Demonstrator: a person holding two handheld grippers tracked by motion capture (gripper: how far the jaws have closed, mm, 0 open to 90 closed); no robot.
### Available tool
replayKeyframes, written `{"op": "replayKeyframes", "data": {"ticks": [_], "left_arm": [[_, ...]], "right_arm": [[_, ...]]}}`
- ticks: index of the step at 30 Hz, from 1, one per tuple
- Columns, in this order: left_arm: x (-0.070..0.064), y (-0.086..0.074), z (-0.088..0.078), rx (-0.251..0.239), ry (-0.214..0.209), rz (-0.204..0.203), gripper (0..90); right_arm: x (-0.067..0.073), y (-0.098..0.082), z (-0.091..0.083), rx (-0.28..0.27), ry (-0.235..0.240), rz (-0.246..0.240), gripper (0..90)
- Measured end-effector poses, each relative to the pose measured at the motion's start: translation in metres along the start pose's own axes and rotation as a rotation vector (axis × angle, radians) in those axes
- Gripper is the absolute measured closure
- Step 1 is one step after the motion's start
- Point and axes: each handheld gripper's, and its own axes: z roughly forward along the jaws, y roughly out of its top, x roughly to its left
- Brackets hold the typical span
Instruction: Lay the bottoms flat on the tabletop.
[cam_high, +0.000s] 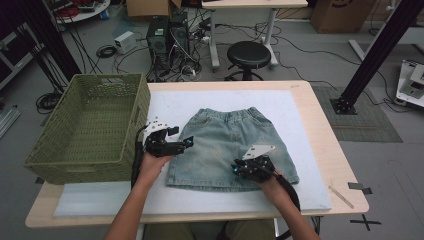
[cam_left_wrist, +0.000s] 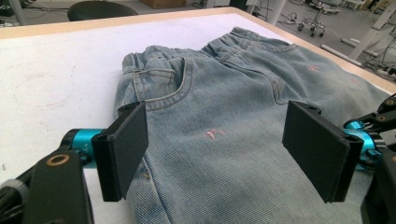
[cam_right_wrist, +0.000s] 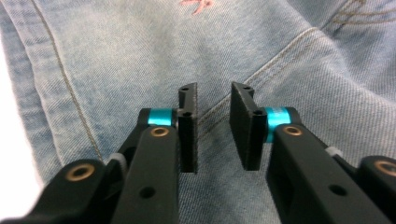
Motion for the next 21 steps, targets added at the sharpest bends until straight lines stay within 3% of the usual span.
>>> {"op": "replayKeyframes", "data": {"ticks": [3,8,10,13,16,18,21], "left_arm": [[-0.001,0.001,-0.001,-0.003,0.0,0.002,22.6],[-0.002,0.0,-0.001,0.006,-0.001,0.011,22.6],[-0.003,0.0,-0.001,0.01,-0.003,0.01,22.6],[-0.004,0.001,-0.002,0.007,-0.006,0.016,22.7],[-0.004,0.001,-0.005,-0.005,-0.007,0.015,22.7],[-0.003,0.0,-0.007,-0.01,-0.008,0.014,22.6],[-0.003,-0.001,-0.009,-0.015,-0.011,0.013,22.6]], "right_arm": [[0.001,0.001,-0.001,0.008,0.012,-0.007,84.7],[0.003,-0.001,-0.005,0.02,0.071,-0.023,87.0],[0.001,-0.002,-0.005,0.015,0.075,-0.021,84.2],[-0.001,-0.003,-0.009,-0.009,0.092,-0.001,70.3],[-0.011,-0.006,-0.025,-0.1,0.05,0.058,59.2],[-0.025,-0.01,-0.043,-0.15,-0.016,0.104,57.6],[-0.039,-0.022,-0.059,-0.127,-0.128,0.114,52.8]]}}
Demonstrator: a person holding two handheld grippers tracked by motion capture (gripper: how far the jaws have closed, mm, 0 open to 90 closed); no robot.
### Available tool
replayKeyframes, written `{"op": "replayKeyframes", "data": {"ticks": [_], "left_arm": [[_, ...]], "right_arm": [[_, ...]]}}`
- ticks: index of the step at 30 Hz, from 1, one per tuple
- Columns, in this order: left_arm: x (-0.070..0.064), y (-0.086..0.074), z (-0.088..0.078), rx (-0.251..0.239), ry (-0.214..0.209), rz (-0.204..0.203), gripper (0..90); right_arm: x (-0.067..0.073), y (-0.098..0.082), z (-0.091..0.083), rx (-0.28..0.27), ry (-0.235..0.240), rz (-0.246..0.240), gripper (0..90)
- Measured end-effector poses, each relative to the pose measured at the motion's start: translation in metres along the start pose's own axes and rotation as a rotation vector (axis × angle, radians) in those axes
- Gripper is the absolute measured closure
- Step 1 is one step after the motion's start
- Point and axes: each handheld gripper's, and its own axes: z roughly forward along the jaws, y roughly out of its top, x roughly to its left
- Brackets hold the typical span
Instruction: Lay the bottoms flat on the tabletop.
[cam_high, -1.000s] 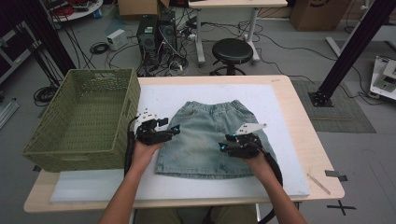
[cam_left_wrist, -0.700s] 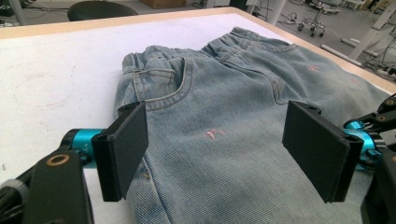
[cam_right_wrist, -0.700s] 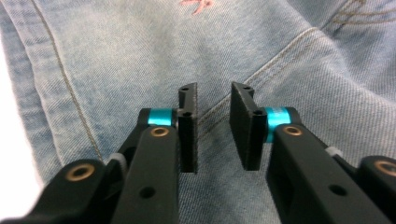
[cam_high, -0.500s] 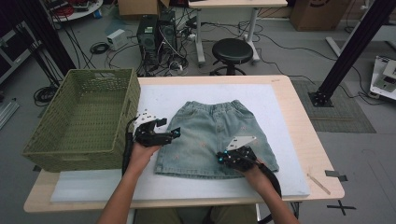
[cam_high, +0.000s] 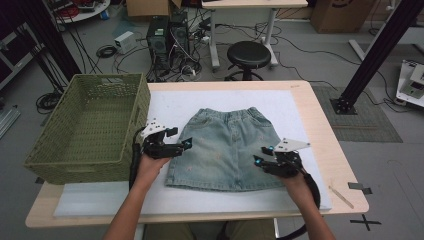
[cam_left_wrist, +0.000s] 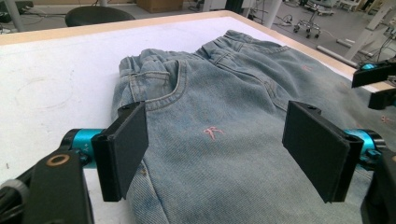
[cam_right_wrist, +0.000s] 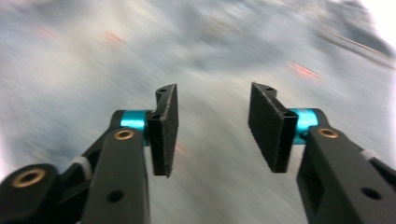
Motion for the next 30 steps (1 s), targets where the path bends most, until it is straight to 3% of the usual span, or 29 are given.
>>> {"op": "replayKeyframes", "data": {"ticks": [3,10,19,24,27,30], "left_arm": [[0.0,-0.001,-0.003,-0.009,-0.004,0.003,22.7],[-0.003,-0.001,-0.008,-0.028,-0.009,0.009,22.7],[-0.007,-0.003,-0.013,-0.036,-0.007,0.006,22.7],[-0.011,-0.004,-0.017,-0.038,-0.013,0.008,22.7],[-0.012,-0.003,-0.018,-0.042,-0.017,0.01,22.7],[-0.014,-0.002,-0.021,-0.043,-0.018,0.013,22.7]], "right_arm": [[-0.014,-0.016,-0.011,0.056,-0.082,-0.015,50.7],[-0.031,-0.042,-0.018,0.175,-0.093,0.019,54.9],[-0.03,-0.034,-0.038,0.052,-0.127,0.031,39.2],[-0.03,-0.027,-0.039,0.019,-0.133,0.047,22.5],[-0.028,-0.021,-0.038,-0.023,-0.115,0.039,21.6],[-0.027,-0.009,-0.023,-0.025,-0.106,0.02,22.5]]}}
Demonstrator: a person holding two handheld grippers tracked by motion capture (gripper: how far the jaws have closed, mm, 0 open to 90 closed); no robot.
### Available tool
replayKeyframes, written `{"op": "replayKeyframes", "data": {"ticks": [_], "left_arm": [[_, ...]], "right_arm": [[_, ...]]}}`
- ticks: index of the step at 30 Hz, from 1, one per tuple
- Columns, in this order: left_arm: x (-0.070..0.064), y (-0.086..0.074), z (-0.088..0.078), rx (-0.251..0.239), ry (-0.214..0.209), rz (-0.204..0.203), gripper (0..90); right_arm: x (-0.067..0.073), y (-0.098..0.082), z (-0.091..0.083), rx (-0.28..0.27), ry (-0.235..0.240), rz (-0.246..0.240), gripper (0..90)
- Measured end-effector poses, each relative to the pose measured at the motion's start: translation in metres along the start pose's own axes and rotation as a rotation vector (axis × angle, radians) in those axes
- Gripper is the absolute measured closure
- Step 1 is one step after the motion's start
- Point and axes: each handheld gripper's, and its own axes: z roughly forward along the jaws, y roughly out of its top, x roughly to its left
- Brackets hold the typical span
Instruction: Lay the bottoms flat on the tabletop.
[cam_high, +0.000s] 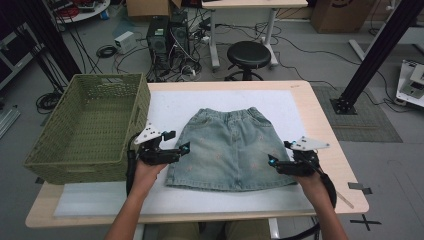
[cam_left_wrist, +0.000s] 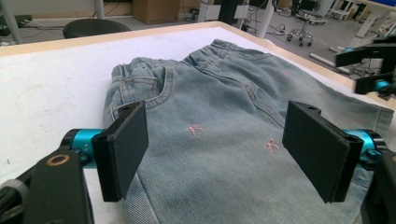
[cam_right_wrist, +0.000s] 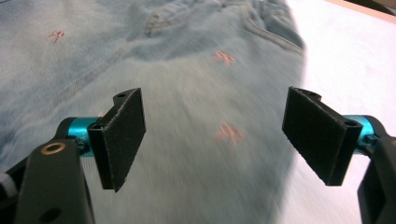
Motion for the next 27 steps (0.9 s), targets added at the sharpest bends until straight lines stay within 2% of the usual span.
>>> {"op": "replayKeyframes", "data": {"ticks": [3,7,10,12,15,19,21,23,27], "left_arm": [[-0.001,0.001,-0.002,-0.006,0.002,0.005,22.7],[0.001,0.002,-0.004,-0.008,0.007,0.003,22.7],[0.002,0.001,-0.003,-0.001,0.007,0.002,22.7],[0.001,0.0,-0.002,-0.001,0.002,0.002,22.6],[-0.001,0.0,-0.002,-0.002,-0.002,0.005,22.7],[-0.002,-0.001,-0.003,-0.001,-0.003,0.008,22.6],[-0.003,-0.001,-0.004,-0.004,-0.002,0.009,22.7],[-0.004,-0.001,-0.005,-0.009,-0.005,0.011,22.6],[-0.005,-0.001,-0.006,-0.015,-0.002,0.014,22.7]], "right_arm": [[0.004,0.011,0.021,0.034,0.022,-0.026,33.7],[0.004,0.017,0.05,0.147,0.011,-0.036,41.1],[0.003,0.015,0.058,0.201,0.013,-0.041,41.9],[0.002,0.015,0.056,0.21,0.025,-0.033,41.3],[0.0,0.013,0.047,0.18,0.035,-0.014,38.3],[-0.006,0.01,0.022,0.058,0.033,0.049,30.8],[-0.009,0.006,0.008,0.015,0.018,0.073,25.8],[-0.01,0.002,-0.002,0.001,-0.002,0.078,21.6],[-0.013,-0.001,-0.016,-0.014,-0.016,0.072,21.5]]}}
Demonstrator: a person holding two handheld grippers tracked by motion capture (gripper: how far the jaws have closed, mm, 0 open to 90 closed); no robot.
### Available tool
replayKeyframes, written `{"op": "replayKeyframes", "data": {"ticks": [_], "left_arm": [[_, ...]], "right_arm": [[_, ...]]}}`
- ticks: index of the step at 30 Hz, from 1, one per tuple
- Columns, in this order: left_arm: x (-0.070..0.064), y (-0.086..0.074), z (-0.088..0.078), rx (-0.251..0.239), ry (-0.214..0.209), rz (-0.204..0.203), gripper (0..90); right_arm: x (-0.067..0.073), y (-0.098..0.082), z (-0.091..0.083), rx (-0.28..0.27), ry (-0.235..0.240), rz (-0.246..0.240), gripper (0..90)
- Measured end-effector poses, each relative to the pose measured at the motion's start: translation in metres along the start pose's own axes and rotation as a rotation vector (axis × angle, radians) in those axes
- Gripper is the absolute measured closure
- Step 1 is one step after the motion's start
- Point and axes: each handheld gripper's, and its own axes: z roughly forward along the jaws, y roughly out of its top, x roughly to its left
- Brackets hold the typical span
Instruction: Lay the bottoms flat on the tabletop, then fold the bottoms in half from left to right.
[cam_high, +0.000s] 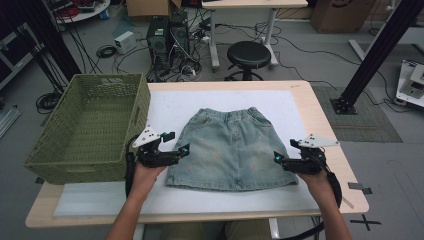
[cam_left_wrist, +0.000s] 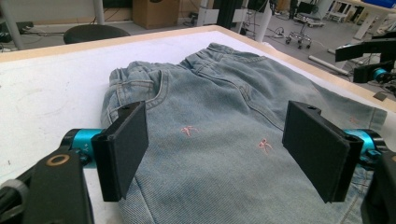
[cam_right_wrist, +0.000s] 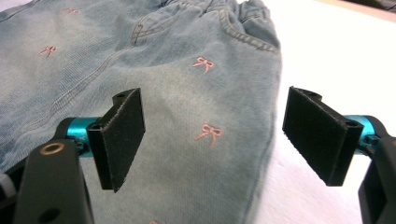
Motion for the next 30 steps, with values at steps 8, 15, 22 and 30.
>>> {"op": "replayKeyframes", "data": {"ticks": [8,15,22,30], "left_arm": [[-0.003,-0.001,0.0,0.007,0.0,0.017,22.7],[-0.004,-0.001,-0.001,0.005,-0.002,0.019,22.6],[-0.004,-0.005,-0.004,0.007,-0.012,0.008,22.7],[-0.008,-0.008,-0.008,0.044,-0.008,0.01,22.7]], "right_arm": [[-0.002,-0.003,-0.008,-0.011,-0.007,-0.005,21.5],[-0.002,-0.003,-0.013,-0.032,-0.021,-0.009,21.5],[-0.001,-0.003,-0.011,-0.03,-0.018,-0.002,21.5],[0.002,-0.002,-0.01,-0.043,-0.011,-0.009,21.5]]}}
